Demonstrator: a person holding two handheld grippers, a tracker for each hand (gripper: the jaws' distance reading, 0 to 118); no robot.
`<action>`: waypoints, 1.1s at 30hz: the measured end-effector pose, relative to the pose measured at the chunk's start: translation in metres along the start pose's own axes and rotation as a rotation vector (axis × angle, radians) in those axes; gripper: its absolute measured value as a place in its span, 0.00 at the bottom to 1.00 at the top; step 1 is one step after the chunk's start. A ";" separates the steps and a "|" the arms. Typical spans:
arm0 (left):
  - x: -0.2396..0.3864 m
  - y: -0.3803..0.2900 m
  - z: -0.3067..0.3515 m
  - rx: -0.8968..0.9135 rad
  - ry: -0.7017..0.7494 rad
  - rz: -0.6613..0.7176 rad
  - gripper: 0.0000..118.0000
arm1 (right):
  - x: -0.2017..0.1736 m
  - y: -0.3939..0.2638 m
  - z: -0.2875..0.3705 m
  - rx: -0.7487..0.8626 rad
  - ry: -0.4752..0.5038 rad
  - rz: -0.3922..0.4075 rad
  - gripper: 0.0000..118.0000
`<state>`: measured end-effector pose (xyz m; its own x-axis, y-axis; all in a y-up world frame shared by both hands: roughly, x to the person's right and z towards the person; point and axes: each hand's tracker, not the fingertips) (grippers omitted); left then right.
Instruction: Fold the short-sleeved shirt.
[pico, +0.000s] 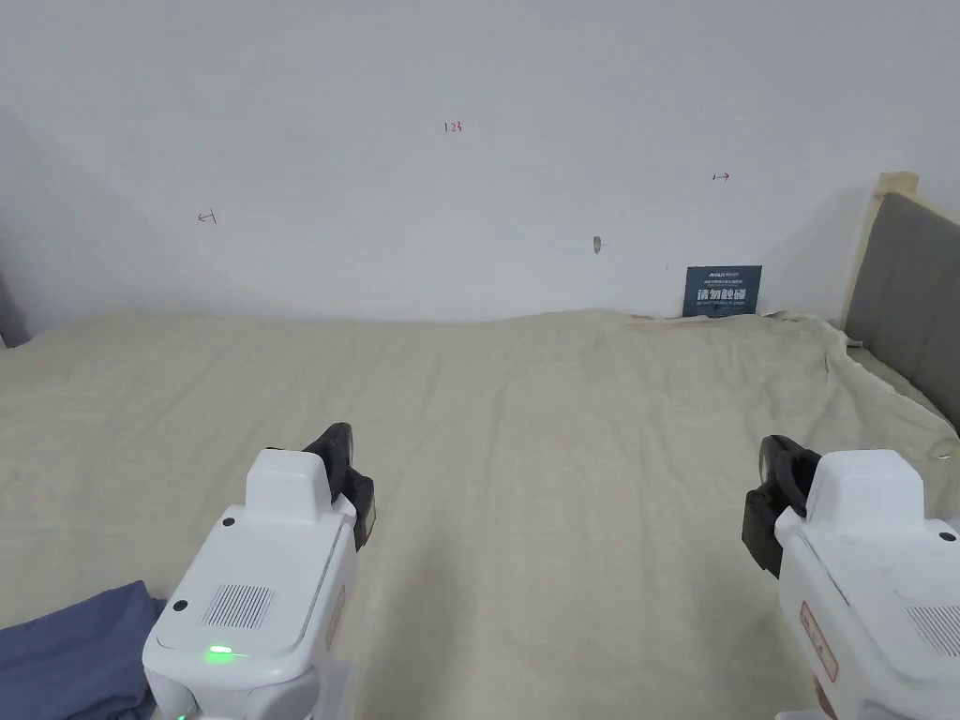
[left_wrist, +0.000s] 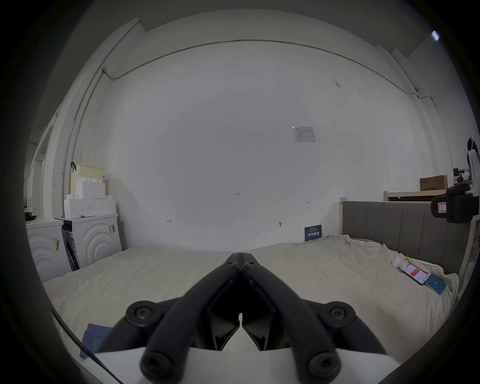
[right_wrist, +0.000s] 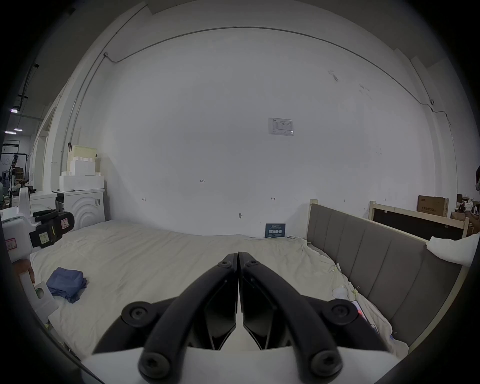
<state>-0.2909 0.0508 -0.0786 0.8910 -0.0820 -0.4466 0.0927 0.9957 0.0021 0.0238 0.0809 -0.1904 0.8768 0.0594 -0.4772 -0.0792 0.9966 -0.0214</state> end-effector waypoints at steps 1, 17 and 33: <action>0.000 0.000 0.000 0.001 0.000 0.000 0.00 | 0.000 0.000 0.000 0.000 0.000 0.001 0.00; -0.002 -0.002 0.002 -0.002 -0.001 -0.013 0.00 | -0.002 0.000 0.001 0.000 0.005 0.004 0.00; -0.004 0.000 0.003 -0.007 -0.001 0.000 0.05 | -0.004 -0.001 0.003 0.009 -0.015 0.015 0.28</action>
<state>-0.2930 0.0512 -0.0745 0.8915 -0.0820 -0.4456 0.0896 0.9960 -0.0042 0.0213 0.0803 -0.1858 0.8827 0.0751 -0.4639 -0.0883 0.9961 -0.0068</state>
